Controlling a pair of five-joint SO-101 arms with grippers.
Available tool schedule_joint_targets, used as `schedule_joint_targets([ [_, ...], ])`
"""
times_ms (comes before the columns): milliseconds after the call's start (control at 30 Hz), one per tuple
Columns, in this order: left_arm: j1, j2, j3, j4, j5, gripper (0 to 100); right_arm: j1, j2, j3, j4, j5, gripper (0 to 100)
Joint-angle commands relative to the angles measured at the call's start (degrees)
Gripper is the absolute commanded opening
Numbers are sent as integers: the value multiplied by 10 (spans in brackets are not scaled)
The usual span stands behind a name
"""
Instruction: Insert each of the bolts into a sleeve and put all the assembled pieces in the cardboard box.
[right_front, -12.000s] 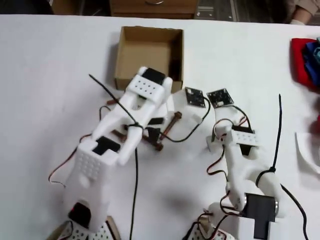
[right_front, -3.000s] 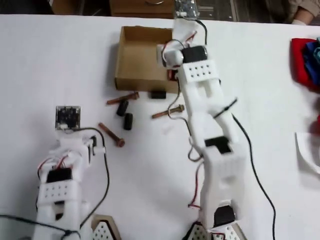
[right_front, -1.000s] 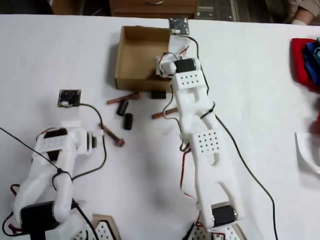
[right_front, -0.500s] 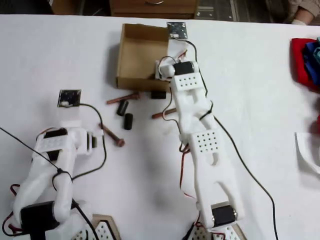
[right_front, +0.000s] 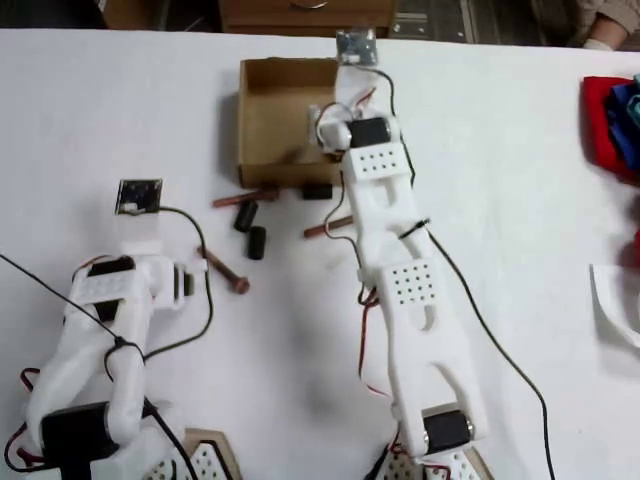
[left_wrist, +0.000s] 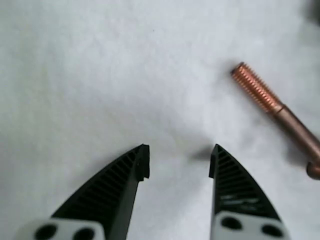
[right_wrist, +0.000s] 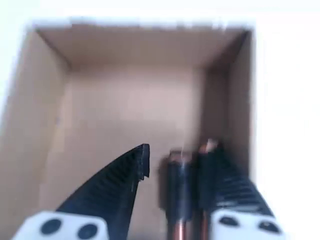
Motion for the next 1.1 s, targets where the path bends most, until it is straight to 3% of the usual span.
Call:
schedule_joint_targets([
  [0, -3, 0, -22, 5, 3, 218, 25, -66, -64, 27, -2, 8],
  [67, -3, 0, -22, 5, 3, 218, 38, -90, -59, 72, -2, 53],
  [400, -3, 0, -22, 5, 3, 218, 76, -199, -54, 373, 18, 60],
  [633, -3, 0, -22, 5, 3, 218, 74, -212, -25, 371, 181, 57],
  [833, -6, 0, -22, 5, 3, 218, 39, -339, 197, 372, 187, 56],
  [1067, -34, -1, -25, 4, 41, 218, -65, -494, 521, 316, 182, 56],
])
